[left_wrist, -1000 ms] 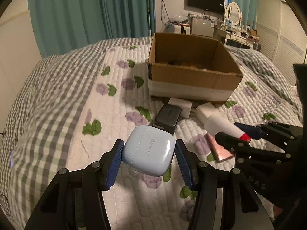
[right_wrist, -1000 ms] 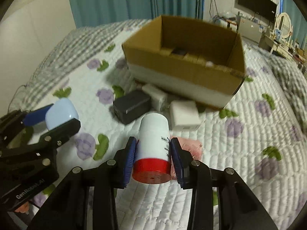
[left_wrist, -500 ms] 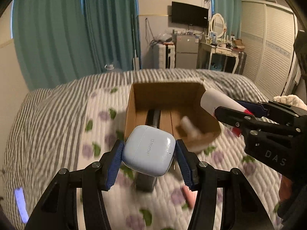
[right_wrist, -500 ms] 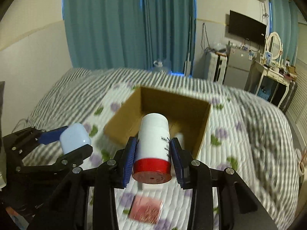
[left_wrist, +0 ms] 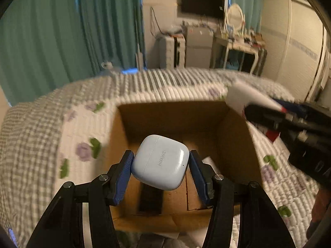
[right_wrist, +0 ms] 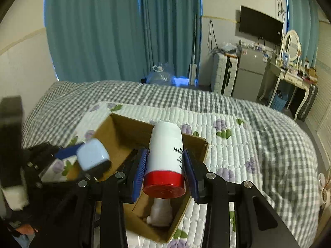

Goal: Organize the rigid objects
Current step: 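Carry the earbud case and tube over the box and release them, then withdraw both tools from the box toward the remaining items, then grasp the pink rose card box with the right tool while the left tool grasps the grey power bank, then carry the card box and power bank over the box and lower them in, then open both tools to release the items and withdraw from the box, then grasp the white charger with the right tool while the left tool grasps the other white charger, then lift both white chargers and carry them over the cardboard box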

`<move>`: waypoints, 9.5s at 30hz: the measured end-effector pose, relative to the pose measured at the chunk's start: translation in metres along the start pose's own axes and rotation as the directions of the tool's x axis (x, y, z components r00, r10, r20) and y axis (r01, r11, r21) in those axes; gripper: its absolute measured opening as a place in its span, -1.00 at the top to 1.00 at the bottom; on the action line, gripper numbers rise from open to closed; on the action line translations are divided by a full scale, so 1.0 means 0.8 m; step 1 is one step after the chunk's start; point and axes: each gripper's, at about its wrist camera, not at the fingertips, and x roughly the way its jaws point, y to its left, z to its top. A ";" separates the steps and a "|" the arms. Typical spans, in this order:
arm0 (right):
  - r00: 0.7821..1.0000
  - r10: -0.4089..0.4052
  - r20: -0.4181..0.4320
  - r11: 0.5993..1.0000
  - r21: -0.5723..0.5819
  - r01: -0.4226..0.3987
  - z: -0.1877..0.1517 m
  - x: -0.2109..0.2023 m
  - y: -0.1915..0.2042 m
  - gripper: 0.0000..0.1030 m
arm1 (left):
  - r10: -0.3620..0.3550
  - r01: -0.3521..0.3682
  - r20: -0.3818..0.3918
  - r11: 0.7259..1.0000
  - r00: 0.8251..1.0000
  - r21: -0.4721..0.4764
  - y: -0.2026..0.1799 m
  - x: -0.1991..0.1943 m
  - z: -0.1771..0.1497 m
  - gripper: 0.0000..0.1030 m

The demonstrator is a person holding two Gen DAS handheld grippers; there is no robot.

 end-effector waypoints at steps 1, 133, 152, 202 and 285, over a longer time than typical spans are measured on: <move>1.000 0.003 -0.010 1.000 0.009 -0.003 -0.001 0.011 -0.005 0.30 | -0.001 0.001 -0.012 1.000 1.000 0.007 -0.003 0.010 -0.003 -0.08; 0.975 -0.003 -0.224 0.999 0.049 0.014 -0.206 -0.011 0.042 -0.40 | 0.070 -0.061 -0.167 0.996 0.983 0.060 0.015 -0.025 -0.194 0.19; 0.998 0.042 0.037 0.999 0.007 -0.043 -0.061 -0.117 0.044 -0.40 | 0.042 -0.047 0.123 0.998 0.991 0.037 0.009 -0.183 -0.076 0.19; 0.982 -0.046 -0.183 0.998 0.021 0.051 -0.009 0.135 0.013 -0.43 | 0.051 -0.046 0.069 0.996 0.996 -0.074 0.088 -0.044 -0.015 -0.10; 0.970 -0.050 -0.237 0.984 0.157 0.089 -0.246 0.057 0.048 0.03 | -0.012 0.010 -0.117 1.000 0.993 -0.019 0.002 0.026 -0.193 -0.04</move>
